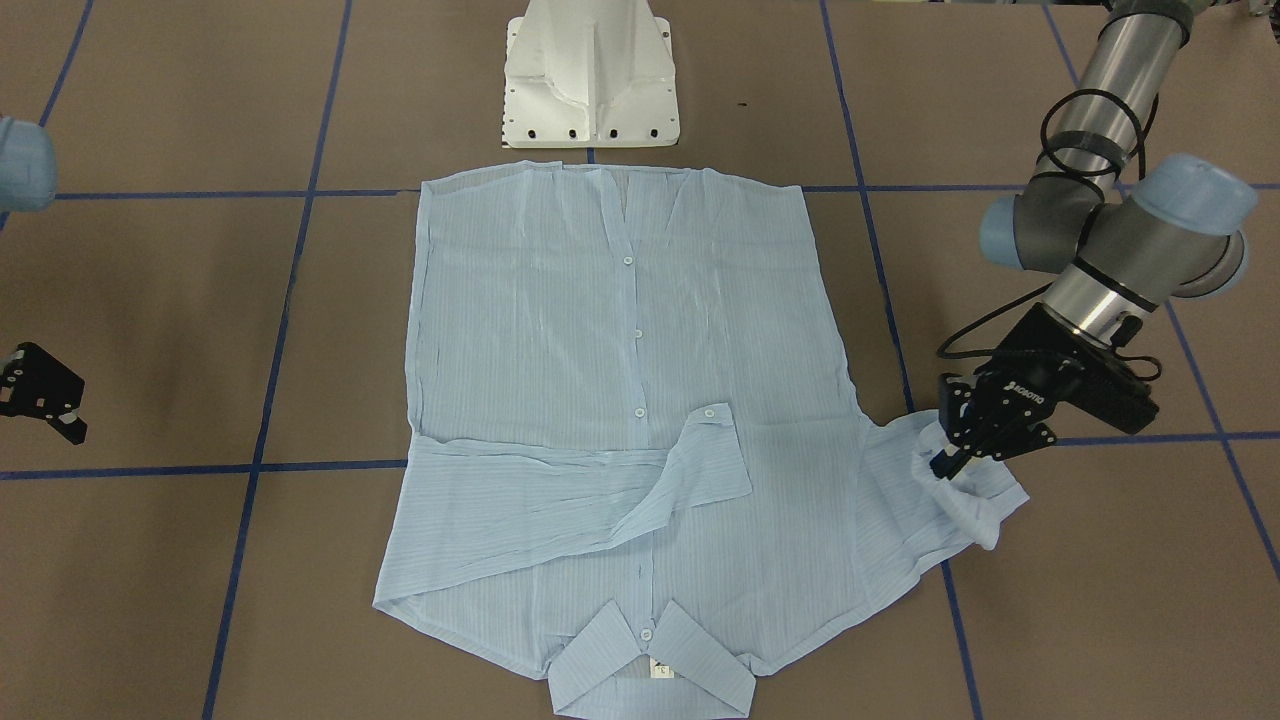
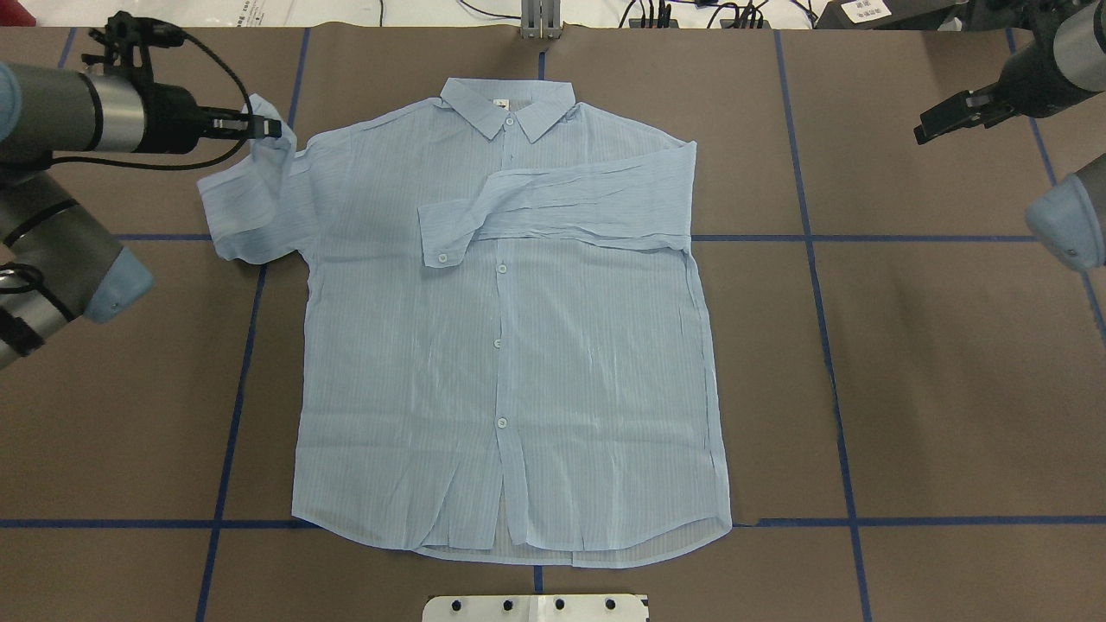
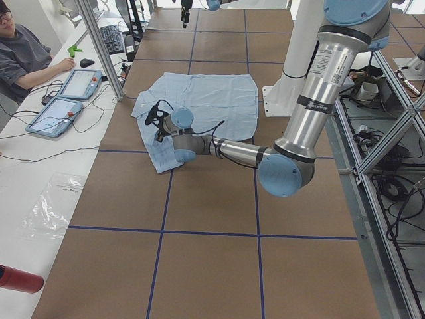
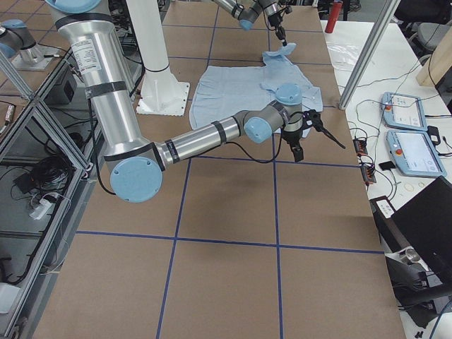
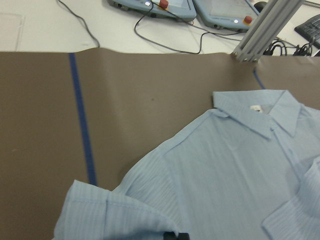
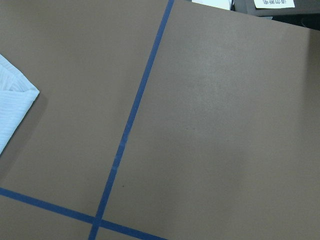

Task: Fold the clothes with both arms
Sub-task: 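Carry the grasped sleeve across the shirt body and release it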

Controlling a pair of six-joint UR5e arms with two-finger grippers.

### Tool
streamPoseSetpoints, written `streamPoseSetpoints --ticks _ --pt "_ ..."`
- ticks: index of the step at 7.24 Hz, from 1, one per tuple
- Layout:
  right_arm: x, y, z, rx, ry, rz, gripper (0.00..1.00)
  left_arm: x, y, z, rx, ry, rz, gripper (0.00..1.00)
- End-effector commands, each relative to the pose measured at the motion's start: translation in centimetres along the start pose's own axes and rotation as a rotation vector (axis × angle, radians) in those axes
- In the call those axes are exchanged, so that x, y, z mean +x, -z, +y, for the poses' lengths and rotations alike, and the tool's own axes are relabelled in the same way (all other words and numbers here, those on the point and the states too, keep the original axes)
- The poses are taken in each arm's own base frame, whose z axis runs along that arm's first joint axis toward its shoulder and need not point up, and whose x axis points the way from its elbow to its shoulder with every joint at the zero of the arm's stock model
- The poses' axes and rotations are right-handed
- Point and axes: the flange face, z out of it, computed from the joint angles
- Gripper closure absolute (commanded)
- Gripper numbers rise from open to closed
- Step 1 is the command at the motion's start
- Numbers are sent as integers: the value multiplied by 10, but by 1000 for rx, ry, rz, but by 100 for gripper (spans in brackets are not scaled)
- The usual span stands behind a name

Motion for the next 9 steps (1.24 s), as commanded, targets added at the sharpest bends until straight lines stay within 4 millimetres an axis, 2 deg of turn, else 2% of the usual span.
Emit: streamPoseSetpoints --ticks 1,2,3,5,7,8,9 --pt "0 0 0 0 -1 0 0 109 -41 -23 -39 70 65 100" --pt "0 0 0 0 -1 0 0 148 -50 -35 -53 105 80 100" --pt "0 0 0 0 -1 0 0 178 -62 -24 -72 96 96 100" --pt "0 0 0 1 -1 1 0 238 -95 14 -37 76 104 100" --pt "0 -1 0 -1 -5 2 0 266 -114 39 -51 68 93 100" --pt "1 -1 0 -2 -18 3 0 285 -128 59 -48 65 80 100" --pt "2 -2 0 -5 -22 4 0 299 -146 69 -68 61 75 100"
